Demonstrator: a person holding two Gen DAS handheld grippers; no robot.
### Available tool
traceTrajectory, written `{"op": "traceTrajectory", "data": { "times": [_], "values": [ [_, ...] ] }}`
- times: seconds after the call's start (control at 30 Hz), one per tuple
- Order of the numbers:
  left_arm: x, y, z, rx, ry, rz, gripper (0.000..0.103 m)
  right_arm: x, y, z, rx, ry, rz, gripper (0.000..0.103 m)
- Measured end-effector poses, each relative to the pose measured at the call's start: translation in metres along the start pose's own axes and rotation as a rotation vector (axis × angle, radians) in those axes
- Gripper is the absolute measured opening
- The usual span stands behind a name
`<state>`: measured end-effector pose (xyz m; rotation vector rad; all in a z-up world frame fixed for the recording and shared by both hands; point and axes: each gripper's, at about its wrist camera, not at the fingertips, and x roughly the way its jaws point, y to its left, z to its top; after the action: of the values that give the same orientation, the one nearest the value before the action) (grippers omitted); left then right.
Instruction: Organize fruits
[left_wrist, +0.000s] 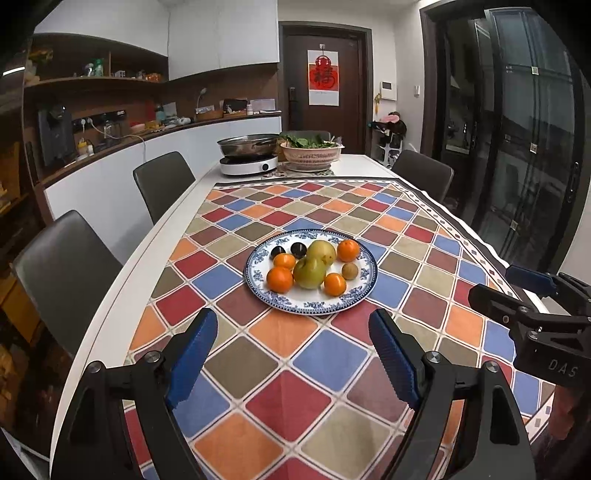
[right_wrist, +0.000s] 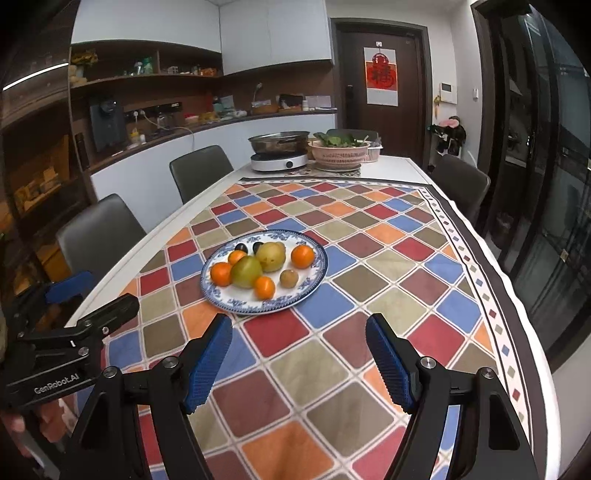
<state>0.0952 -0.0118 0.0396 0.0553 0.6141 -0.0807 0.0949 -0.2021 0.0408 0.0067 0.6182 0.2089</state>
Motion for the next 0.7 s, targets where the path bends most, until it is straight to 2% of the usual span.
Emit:
{"op": "traceTrajectory", "data": {
  "times": [0.27, 0.7],
  "values": [
    [-0.025, -0.005, -0.006, 0.018, -0.045, 0.035, 0.088, -0.020, 0.001, -0.011, 0.003, -0.019, 0.006, 0.075],
    [-0.038, -0.007, -0.006, 0.026, -0.079, 0.055, 0.089, -0.035, 0.001, -0.014, 0.007, -0.043, 0.005, 0.075]
  ]
}}
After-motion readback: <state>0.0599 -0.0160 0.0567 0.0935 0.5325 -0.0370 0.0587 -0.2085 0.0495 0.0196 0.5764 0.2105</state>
